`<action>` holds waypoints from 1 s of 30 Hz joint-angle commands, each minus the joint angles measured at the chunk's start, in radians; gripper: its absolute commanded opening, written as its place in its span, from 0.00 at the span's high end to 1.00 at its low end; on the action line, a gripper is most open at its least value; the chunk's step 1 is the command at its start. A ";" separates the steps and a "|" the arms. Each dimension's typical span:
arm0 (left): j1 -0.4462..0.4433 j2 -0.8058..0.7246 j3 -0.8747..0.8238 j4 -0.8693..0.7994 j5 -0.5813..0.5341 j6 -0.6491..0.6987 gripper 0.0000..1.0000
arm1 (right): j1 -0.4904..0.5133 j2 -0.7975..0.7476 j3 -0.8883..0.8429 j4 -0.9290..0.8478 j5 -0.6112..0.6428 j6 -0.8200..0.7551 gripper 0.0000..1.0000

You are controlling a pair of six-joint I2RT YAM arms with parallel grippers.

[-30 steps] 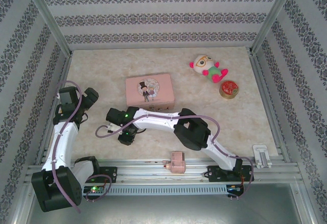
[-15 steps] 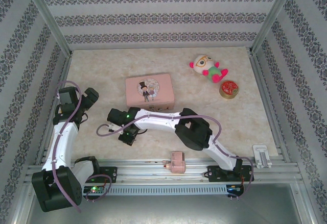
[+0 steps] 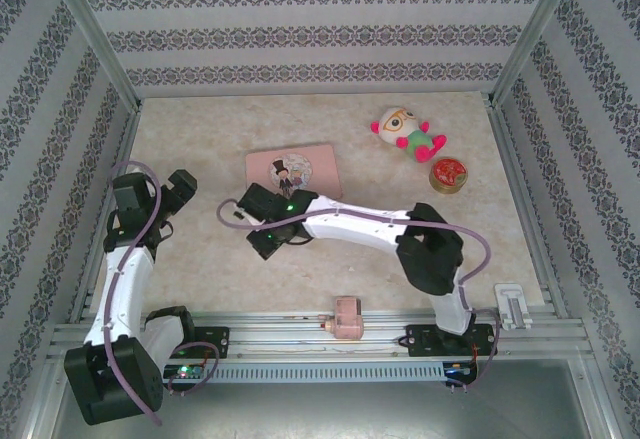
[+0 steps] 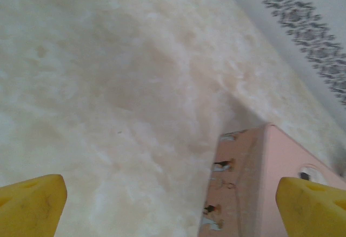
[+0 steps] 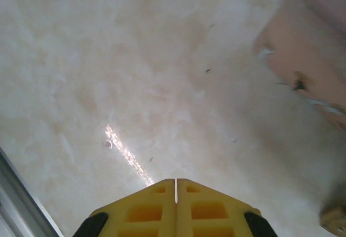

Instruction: Unlock the padlock with the key

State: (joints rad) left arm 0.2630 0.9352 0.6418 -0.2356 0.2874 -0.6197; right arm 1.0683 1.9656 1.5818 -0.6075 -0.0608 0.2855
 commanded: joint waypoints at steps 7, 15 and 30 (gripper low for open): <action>0.007 -0.063 -0.103 0.312 0.321 -0.001 0.01 | -0.060 -0.201 -0.100 0.091 0.079 0.160 1.00; -0.096 -0.107 -0.228 0.545 0.380 -0.025 0.01 | -0.106 -0.321 -0.127 0.100 0.110 0.200 1.00; -0.634 -0.120 -0.266 0.780 0.289 0.412 0.08 | -0.280 -0.582 -0.331 0.271 0.002 0.338 1.00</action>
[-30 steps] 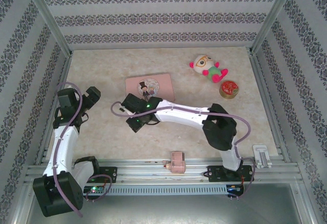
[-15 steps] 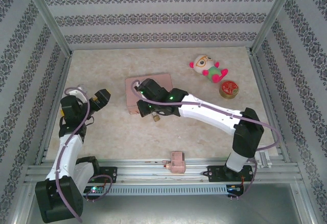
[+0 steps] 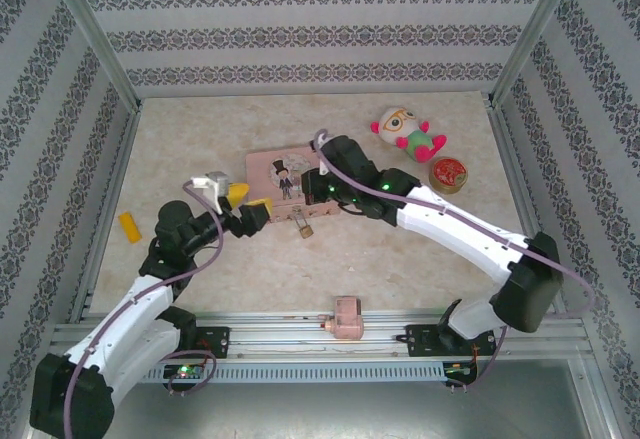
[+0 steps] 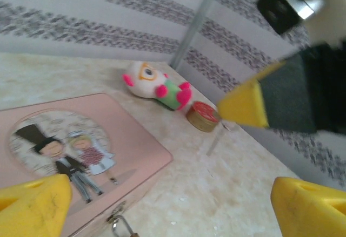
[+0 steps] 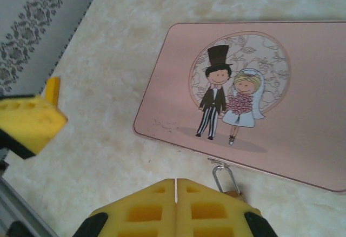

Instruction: Unlock the padlock with the key

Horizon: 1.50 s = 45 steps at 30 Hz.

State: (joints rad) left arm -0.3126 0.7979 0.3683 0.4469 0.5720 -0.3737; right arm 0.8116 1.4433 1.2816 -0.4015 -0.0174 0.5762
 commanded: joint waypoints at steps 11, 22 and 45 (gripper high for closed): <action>-0.243 0.269 0.092 0.276 -0.016 0.352 0.28 | -0.066 -0.192 -0.096 0.099 -0.088 0.085 1.00; -0.287 0.451 0.180 0.396 -0.001 0.389 0.35 | -0.065 -0.218 -0.147 0.169 -0.141 0.122 1.00; -0.287 0.519 0.228 0.477 -0.028 0.411 0.64 | -0.065 -0.222 -0.176 0.199 -0.155 0.135 1.00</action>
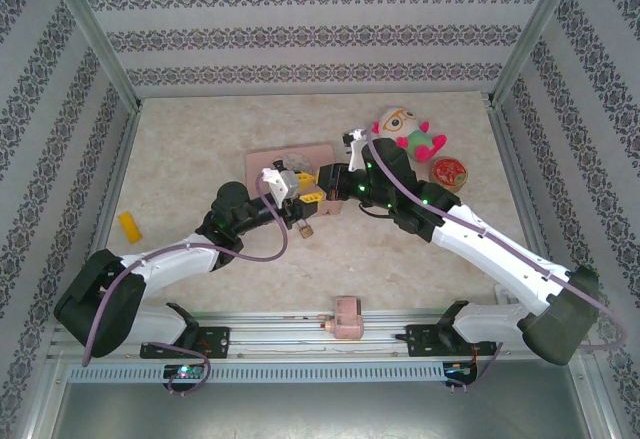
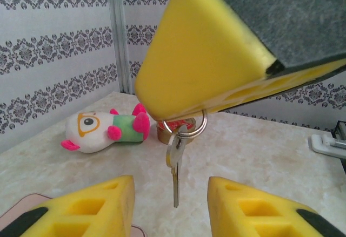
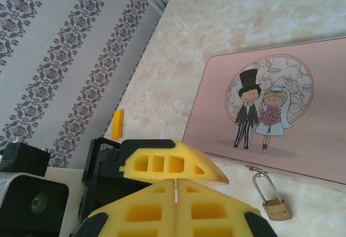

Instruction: Unlock the padlock with the key

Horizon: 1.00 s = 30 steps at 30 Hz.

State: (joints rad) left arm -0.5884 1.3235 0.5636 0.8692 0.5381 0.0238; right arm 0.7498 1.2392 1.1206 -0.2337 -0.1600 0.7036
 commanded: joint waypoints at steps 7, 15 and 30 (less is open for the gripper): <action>-0.011 0.000 0.038 0.057 0.007 0.008 0.69 | -0.003 -0.012 -0.018 0.039 -0.019 0.011 1.00; -0.011 0.002 0.044 0.048 0.009 0.006 0.77 | -0.004 -0.007 -0.020 0.043 -0.018 0.014 1.00; -0.011 -0.029 0.052 -0.063 0.010 0.028 1.00 | -0.010 -0.009 -0.024 0.046 -0.016 0.006 1.00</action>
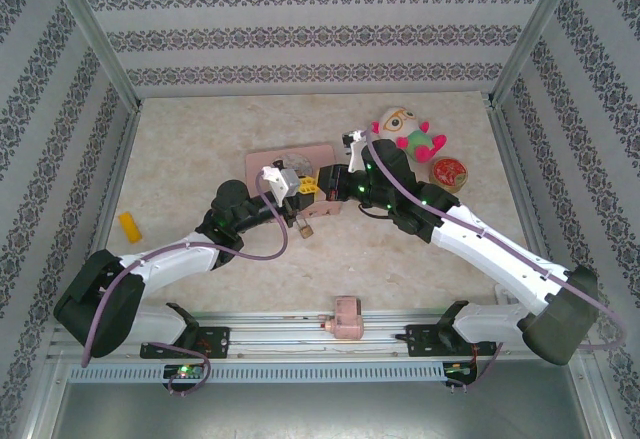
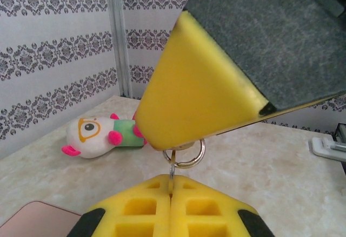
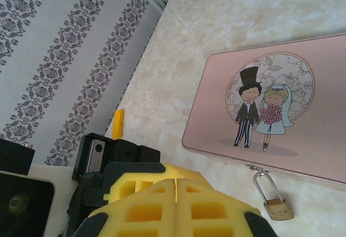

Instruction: Unlock the padlock with the key

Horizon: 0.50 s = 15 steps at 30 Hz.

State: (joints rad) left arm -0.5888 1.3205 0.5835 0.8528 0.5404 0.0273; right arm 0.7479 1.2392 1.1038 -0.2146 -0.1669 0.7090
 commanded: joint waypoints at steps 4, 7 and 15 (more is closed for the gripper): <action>-0.011 -0.078 0.061 -0.222 0.010 0.071 1.00 | -0.018 -0.038 -0.006 0.018 -0.009 -0.068 0.88; -0.010 -0.133 0.120 -0.481 0.030 0.150 1.00 | -0.019 -0.087 -0.010 0.017 -0.033 -0.187 0.82; -0.009 -0.181 0.301 -0.973 0.117 0.333 1.00 | -0.014 -0.226 -0.059 -0.017 -0.101 -0.488 0.82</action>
State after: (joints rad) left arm -0.5892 1.1519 0.8242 0.1349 0.5961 0.2493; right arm 0.7353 1.0409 1.0744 -0.2195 -0.2306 0.3607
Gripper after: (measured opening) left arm 0.052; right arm 0.177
